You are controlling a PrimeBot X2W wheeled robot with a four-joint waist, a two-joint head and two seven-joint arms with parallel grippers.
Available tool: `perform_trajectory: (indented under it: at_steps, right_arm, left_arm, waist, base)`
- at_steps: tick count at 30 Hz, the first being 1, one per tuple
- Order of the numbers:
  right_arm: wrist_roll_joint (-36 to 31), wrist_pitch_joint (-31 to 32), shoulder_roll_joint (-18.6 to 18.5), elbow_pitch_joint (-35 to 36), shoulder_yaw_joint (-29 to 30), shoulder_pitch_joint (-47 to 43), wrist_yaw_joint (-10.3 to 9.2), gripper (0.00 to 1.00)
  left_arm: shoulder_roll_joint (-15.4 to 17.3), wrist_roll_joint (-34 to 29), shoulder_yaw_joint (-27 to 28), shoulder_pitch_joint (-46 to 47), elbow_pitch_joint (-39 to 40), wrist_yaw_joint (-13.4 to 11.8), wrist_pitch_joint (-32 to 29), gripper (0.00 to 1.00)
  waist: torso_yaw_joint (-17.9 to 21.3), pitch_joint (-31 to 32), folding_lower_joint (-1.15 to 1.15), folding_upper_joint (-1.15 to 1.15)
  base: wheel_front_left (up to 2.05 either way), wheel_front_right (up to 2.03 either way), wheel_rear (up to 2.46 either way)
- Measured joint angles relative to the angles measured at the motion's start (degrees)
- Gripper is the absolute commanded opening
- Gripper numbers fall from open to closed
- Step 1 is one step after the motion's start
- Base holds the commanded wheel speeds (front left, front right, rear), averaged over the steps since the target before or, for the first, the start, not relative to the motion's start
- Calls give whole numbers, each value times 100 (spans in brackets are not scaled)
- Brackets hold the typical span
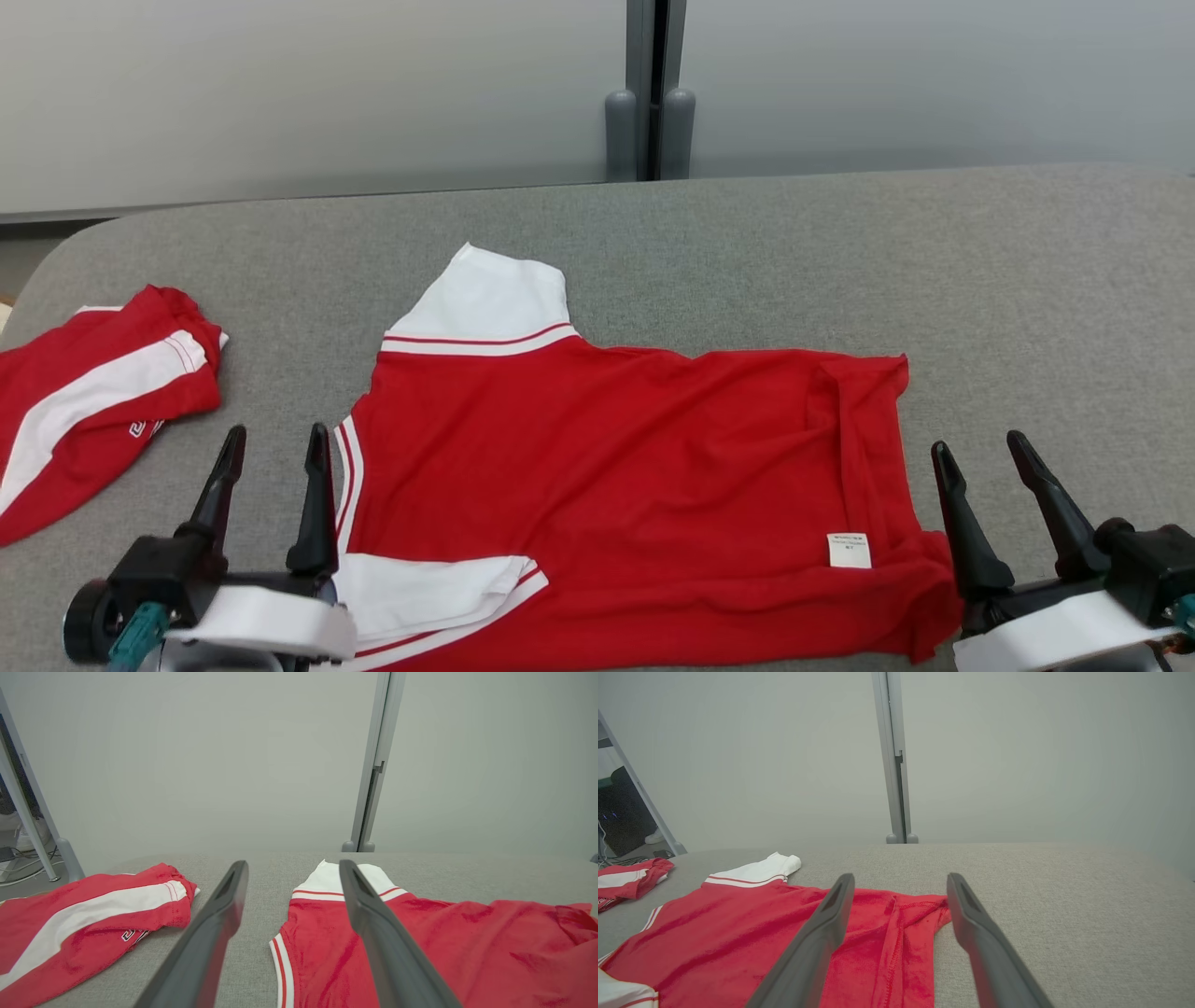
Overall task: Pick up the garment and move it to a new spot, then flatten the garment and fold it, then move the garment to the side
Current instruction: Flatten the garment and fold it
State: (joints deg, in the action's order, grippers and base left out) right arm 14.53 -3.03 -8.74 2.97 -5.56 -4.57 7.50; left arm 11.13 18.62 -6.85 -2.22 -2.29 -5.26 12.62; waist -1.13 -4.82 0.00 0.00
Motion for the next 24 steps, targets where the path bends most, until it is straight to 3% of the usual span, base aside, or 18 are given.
perform_trajectory:
  at_steps: [6,12,18,24]
  right_arm:
    - [-75,33,15,212,26,353,0,100]
    - [-108,-48,41,240,-101,805,0,100]
    - [-114,-209,109,105,-188,1108,0,100]
    - [-97,-310,171,-75,-344,1328,0,100]
  left_arm:
    - [29,-46,-392,1518,-305,456,-325,100]
    - [-71,-48,-692,3216,-1294,849,-672,100]
    - [-283,-69,-906,4522,-2704,1020,-915,100]
    - [-153,-41,-862,5376,-4110,1054,-1135,100]
  waist:
    - [-20,-607,0,0]
    - [73,-1344,0,0]
    - [294,-1948,0,0]
    - [570,-2241,0,0]
  base:
    - [0,0,0]
    - [0,0,0]
    - [0,0,0]
    - [0,0,0]
